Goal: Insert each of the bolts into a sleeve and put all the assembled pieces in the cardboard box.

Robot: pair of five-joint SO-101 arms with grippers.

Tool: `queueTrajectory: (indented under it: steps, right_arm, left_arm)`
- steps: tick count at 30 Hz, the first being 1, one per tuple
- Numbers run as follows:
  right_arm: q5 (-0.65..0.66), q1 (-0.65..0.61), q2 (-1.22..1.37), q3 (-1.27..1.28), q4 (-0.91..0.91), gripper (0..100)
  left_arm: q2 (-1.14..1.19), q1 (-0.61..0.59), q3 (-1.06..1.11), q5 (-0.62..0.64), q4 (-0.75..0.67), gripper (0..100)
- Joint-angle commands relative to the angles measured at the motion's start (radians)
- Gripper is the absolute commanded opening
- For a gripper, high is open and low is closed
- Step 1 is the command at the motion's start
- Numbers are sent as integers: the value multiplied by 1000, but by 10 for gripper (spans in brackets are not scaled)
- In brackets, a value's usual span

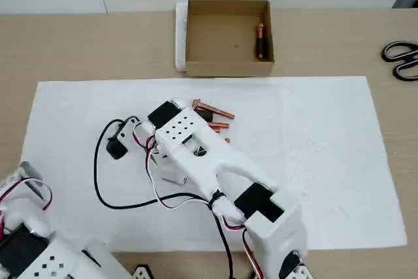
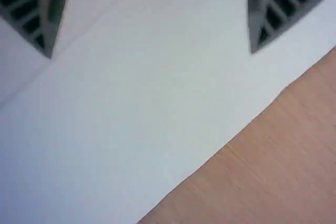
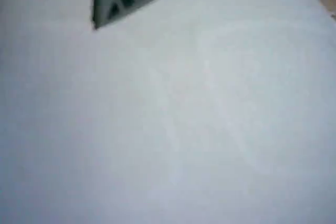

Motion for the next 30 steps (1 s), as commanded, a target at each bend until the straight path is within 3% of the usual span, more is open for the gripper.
queueTrajectory:
  steps: [1,18,30]
  right_arm:
    - [-11,18,-7,-6,-15,231]
    - [-5,35,101,-11,-76,229]
    - [-9,65,101,-8,-79,19]
  left_arm:
    - [-8,3,-2,5,-25,228]
    - [-8,3,-2,5,-21,228]
    - [-8,3,-2,5,-20,228]
